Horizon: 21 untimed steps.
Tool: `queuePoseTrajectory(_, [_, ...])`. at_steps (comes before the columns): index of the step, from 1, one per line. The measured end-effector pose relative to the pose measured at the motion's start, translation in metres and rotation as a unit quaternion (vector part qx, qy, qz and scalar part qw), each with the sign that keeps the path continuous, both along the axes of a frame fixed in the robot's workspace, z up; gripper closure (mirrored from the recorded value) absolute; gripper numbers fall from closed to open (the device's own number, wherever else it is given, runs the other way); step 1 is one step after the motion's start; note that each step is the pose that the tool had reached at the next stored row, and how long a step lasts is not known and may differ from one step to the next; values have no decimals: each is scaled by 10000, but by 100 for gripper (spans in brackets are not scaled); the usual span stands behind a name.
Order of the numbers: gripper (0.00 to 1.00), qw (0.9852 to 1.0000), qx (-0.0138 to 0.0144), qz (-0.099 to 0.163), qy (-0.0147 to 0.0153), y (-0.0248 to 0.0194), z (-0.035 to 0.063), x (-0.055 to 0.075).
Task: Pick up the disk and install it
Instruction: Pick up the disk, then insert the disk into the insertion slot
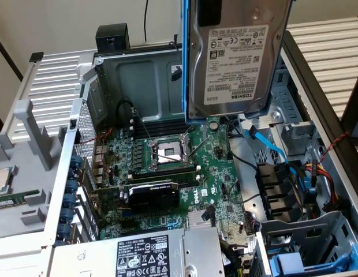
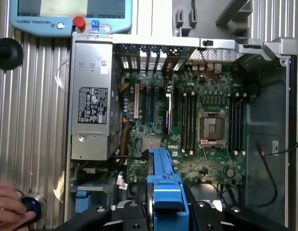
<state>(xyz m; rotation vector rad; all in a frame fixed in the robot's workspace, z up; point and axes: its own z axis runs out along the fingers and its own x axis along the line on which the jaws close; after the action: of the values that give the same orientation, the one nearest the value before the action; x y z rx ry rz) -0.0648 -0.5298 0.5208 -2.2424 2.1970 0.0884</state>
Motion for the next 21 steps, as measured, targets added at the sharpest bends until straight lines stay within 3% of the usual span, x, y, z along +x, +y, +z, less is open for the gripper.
queuePoseTrajectory(14, [63,10000,1,-1,-26,-99,-7,214])
queuePoseTrajectory(19, [63,10000,1,0,-27,-151,-6,321])
queuePoseTrajectory(21, [63,10000,1,-1,-27,-192,-7,346])
